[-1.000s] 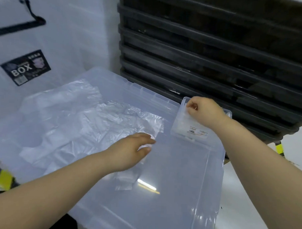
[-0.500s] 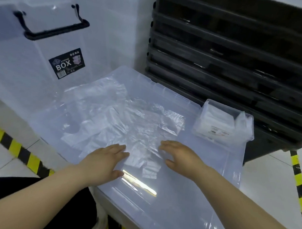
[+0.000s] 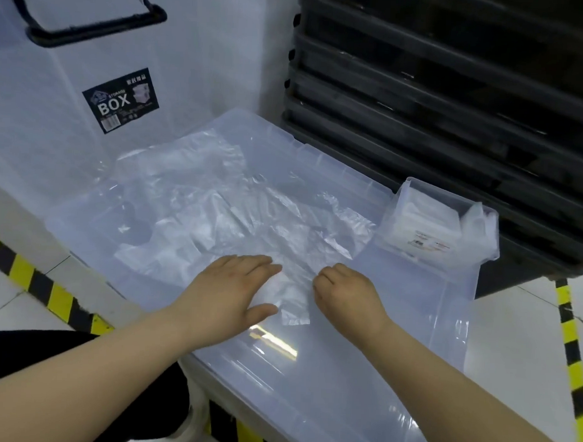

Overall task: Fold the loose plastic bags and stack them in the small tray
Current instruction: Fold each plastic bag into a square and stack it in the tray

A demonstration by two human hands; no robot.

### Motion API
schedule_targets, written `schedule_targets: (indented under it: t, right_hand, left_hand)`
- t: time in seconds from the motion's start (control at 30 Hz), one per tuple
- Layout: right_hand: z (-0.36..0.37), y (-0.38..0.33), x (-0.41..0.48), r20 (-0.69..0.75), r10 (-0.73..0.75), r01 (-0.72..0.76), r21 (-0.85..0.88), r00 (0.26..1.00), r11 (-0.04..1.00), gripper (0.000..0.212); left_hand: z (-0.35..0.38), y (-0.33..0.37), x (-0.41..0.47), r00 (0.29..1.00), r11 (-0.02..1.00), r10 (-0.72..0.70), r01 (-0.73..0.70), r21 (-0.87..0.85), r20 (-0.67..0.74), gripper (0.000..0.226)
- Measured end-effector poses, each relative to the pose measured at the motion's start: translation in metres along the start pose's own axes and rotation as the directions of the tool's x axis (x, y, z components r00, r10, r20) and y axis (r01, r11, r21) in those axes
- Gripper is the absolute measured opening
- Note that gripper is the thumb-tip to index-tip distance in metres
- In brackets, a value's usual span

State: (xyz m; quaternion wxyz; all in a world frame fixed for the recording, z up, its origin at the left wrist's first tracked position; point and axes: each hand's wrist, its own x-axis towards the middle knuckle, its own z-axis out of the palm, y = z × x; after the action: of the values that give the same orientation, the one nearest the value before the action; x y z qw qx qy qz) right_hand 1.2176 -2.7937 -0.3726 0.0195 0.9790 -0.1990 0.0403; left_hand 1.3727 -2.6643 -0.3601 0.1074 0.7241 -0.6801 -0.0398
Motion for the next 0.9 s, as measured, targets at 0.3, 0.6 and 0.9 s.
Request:
schedule_targets:
  t: [0.3,0.6,0.9]
  right_hand:
    - [-0.009,-0.055,-0.021,-0.137,0.261,-0.215,0.280,0.956,0.935,0.016]
    - [-0.001,-0.041,-0.057,0.025,0.090,-0.093,0.181,0.996,0.979,0.038]
    - [-0.007,-0.012,-0.060,0.138,0.144,-0.139,-0.043,0.980,0.989,0.048]
  left_hand:
    - [0.005,0.023,-0.006,0.989,0.997,0.071,-0.068,-0.027,0.133,0.094]
    - [0.029,0.017,-0.002,0.990,0.985,0.139,-0.141,0.096,0.030,0.030]
    - [0.021,0.019,-0.006,0.985,0.984,0.173,-0.173,0.042,0.012,0.048]
